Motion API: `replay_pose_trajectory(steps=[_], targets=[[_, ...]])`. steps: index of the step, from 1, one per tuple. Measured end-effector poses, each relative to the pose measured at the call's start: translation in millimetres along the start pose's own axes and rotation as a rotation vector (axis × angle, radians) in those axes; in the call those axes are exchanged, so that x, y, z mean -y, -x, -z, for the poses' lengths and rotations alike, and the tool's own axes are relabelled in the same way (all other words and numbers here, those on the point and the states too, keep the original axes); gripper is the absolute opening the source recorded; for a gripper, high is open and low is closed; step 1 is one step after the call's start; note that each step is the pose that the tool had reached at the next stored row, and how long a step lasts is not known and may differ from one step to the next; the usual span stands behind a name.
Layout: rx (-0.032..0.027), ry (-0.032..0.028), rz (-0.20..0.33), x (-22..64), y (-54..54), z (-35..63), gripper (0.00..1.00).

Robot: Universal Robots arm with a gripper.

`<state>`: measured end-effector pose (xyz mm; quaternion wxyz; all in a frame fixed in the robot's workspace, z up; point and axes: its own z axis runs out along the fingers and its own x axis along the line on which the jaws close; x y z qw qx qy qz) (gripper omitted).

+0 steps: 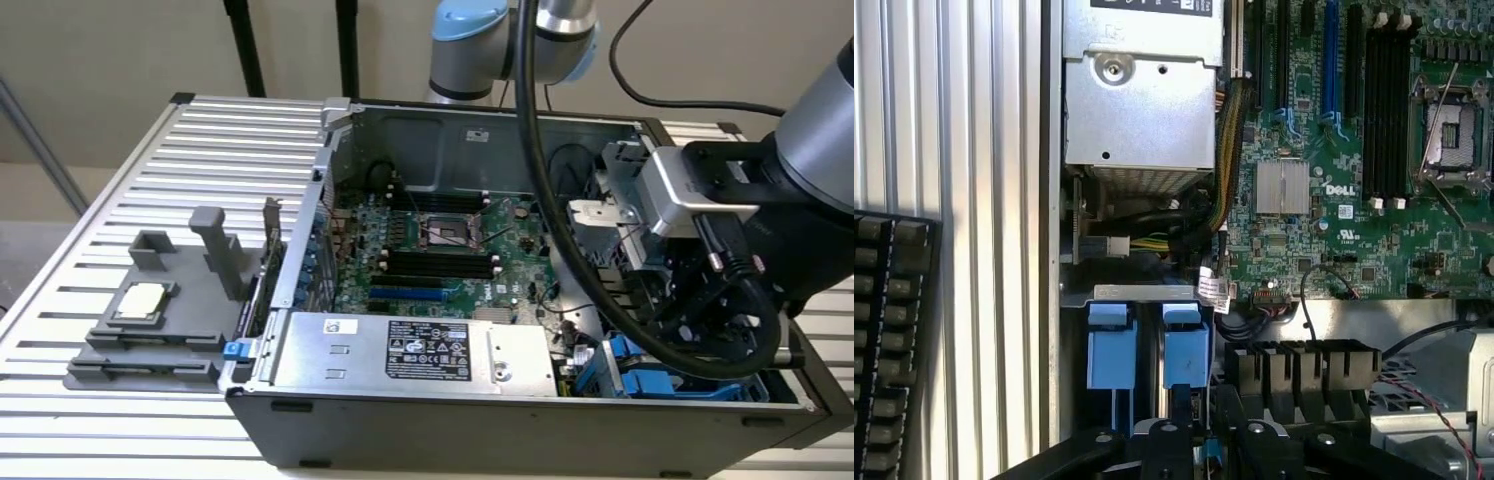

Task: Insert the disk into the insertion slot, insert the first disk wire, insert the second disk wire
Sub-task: 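Insert the second disk wire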

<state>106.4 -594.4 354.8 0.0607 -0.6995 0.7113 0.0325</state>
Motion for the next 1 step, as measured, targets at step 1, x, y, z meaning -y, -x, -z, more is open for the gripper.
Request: replay_pose_trajectory(steps=[1], targets=[[0.0, 0.0, 0.0, 0.0, 0.0, 0.0, 0.25]])
